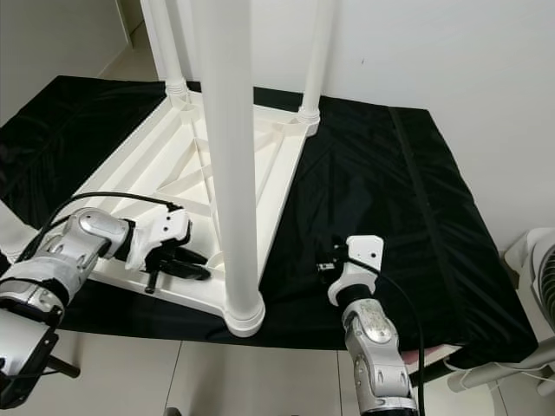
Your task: Building children table
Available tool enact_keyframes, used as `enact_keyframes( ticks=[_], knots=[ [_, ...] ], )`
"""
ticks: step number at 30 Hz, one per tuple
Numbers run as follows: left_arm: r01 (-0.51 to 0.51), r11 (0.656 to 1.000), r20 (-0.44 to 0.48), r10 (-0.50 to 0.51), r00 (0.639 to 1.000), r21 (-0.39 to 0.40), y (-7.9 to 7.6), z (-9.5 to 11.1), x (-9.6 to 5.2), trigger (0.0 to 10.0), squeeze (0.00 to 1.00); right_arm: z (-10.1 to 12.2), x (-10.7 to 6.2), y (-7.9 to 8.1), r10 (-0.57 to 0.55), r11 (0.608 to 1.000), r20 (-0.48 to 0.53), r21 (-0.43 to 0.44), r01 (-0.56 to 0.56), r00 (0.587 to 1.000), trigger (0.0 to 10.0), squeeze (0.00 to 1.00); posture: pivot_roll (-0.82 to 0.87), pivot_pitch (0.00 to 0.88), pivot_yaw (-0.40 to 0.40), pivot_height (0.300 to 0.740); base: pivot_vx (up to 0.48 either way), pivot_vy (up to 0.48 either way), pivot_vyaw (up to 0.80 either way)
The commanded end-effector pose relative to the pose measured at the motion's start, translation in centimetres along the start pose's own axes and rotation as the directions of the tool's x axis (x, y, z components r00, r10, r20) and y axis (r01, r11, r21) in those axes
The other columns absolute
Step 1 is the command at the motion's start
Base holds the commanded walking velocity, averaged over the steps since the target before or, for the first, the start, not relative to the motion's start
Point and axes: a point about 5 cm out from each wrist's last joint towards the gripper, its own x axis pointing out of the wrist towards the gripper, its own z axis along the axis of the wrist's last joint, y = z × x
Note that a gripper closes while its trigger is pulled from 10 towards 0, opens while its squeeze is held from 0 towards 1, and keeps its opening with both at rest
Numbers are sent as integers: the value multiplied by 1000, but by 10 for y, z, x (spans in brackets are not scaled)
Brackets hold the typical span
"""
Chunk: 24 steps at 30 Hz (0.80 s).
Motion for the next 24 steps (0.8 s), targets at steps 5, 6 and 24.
enact_keyframes(
  ticks=[5, 6, 24],
  knots=[
    [-601, 788, 84, 613, 785, -137, 40, 23, 5, 5451, 0, 0, 2, 3, -2, 1000, -7, 6, 2, 1000, 10000, 0, -97, 98, -13, 740, 0, 0, 0],
    [-601, 788, 84, 613, 785, -137, 40, 23, 5, 5451, 0, 0, 2, 3, -2, 1000, -7, 6, 2, 1000, 10000, 0, -97, 98, -13, 740, 0, 0, 0],
    [-619, 780, 123, 626, 770, -92, 45, 37, -7, 10000, 0, 3, 3, 3, 6, 1000, 2, 0, -6, 1000, 10000, 0, -98, 96, -22, 740, 0, 0, 0]
  ],
)
